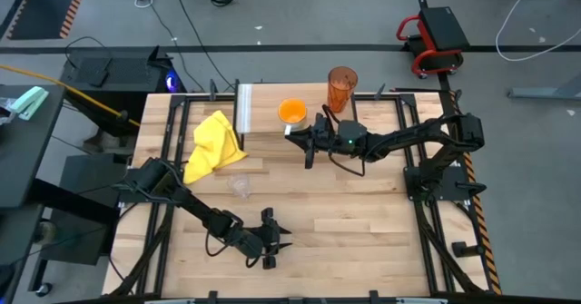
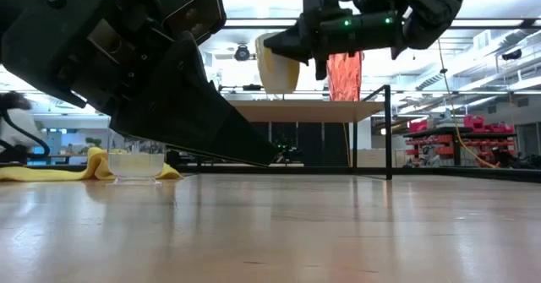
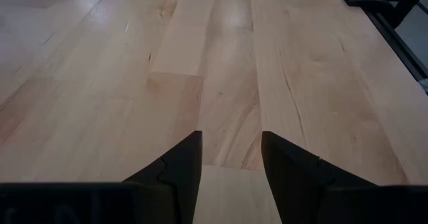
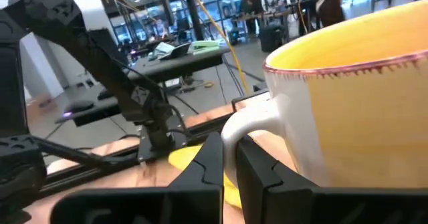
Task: Stack small to large cups/mugs on shelf
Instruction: Put the yellow mug on the shelf
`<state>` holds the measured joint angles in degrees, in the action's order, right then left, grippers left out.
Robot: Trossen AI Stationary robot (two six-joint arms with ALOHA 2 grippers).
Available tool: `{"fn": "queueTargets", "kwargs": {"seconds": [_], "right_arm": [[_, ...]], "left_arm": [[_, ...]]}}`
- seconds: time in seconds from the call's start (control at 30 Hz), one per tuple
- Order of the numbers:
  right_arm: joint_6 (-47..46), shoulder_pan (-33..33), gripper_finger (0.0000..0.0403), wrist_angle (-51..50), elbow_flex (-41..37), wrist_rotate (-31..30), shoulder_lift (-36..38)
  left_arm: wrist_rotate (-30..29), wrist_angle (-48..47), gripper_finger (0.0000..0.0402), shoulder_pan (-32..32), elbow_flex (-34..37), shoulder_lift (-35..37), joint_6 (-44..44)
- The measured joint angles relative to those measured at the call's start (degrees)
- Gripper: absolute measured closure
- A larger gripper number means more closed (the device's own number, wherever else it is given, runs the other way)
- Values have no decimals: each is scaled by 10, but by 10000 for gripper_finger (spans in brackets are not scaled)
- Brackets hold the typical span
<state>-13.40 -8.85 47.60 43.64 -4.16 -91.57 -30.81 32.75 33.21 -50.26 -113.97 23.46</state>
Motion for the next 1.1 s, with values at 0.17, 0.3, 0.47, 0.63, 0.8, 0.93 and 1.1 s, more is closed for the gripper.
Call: {"fn": "queueTargets", "kwargs": {"seconds": [0.17,0.3,0.47,0.63,0.8,0.93,1.1], "right_arm": [[4,-8,385,6,0,-7,-7],[3,-20,385,13,0,-11,-7],[-7,-40,385,4,0,-18,-7],[-21,-57,385,-11,0,-20,-7],[-31,-62,382,-8,0,-18,-7],[-32,-64,373,-9,0,-18,-7],[-34,-63,370,-13,0,-18,-7]], "left_arm": [[0,0,239,0,0,0,0],[0,0,239,0,0,0,0],[0,0,241,0,0,0,2],[0,0,240,0,0,0,3],[0,0,241,0,0,0,3],[0,0,240,0,0,0,4],[0,0,241,0,0,0,4]]}}
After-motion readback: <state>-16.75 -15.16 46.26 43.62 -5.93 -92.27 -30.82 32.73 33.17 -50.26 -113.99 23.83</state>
